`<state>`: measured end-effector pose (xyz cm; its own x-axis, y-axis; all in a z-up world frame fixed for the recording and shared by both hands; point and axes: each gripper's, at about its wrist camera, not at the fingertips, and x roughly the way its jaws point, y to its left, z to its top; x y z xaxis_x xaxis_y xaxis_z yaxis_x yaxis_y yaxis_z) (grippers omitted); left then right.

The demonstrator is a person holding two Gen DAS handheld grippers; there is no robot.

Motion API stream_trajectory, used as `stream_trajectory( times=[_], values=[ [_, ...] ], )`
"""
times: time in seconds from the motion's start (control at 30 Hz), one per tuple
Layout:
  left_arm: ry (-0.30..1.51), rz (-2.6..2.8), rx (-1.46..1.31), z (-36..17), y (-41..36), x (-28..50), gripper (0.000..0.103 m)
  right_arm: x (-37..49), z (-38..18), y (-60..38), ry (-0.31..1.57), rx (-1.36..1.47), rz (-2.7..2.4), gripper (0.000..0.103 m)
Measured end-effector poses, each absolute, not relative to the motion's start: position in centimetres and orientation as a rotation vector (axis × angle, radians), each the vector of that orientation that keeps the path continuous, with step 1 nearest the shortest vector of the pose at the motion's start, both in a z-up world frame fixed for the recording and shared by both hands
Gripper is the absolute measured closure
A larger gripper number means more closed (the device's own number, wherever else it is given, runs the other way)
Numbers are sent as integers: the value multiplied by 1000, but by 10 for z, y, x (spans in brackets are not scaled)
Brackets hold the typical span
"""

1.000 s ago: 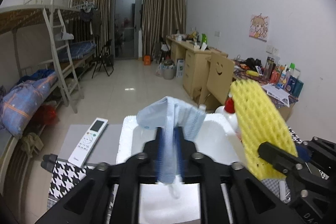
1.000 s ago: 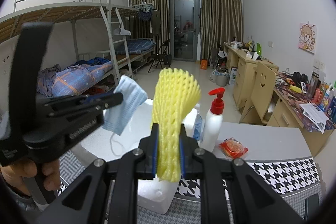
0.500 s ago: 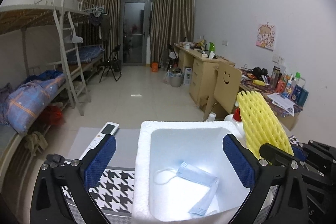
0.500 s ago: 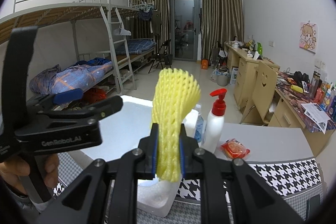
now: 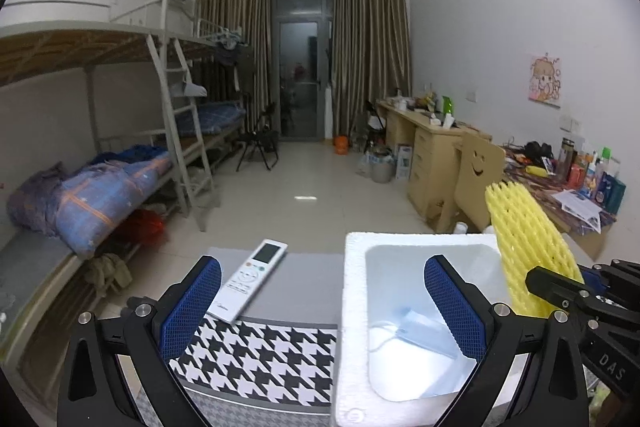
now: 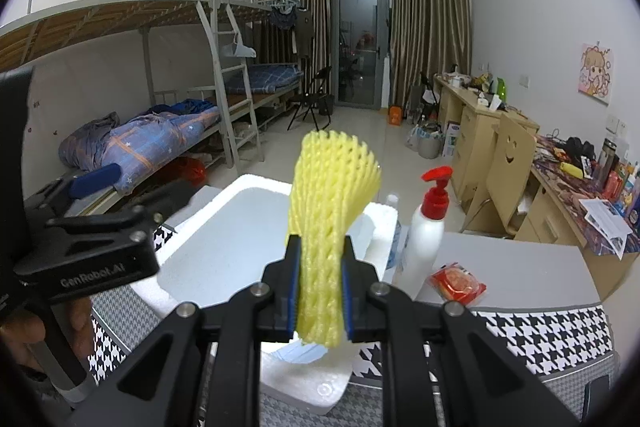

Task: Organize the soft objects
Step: 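Open right tool to drop the yellow foam net into the box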

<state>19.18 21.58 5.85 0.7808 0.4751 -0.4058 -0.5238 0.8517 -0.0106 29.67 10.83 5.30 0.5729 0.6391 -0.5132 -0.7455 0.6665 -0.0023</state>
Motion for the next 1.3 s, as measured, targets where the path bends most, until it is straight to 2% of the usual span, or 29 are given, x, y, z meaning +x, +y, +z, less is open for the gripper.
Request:
stream_trajectory(
  times=[0.23,0.43,0.47,0.5,0.57,1.1,1.13,1.2,1.3],
  values=[
    [385,571,-97,57,216,188,1,305,48,116,545,-229,824,84],
    [370,565,-114,53,217,185,1,305,44,120,555,-247,839,75],
    [373,567,-112,53,217,185,1,304,44,121,554,-256,842,64],
    [373,565,-107,52,216,186,1,302,43,122,549,-265,845,46],
    [374,565,-100,51,214,185,1,299,43,122,525,-274,835,29],
    [376,537,-127,45,210,180,1,285,48,104,485,-266,818,28],
    [375,530,-131,45,210,179,1,283,48,101,485,-259,819,27],
    [372,513,-131,44,207,177,1,281,48,96,483,-242,823,18],
    [378,507,-119,44,203,177,1,279,48,89,486,-209,819,13]
  ],
)
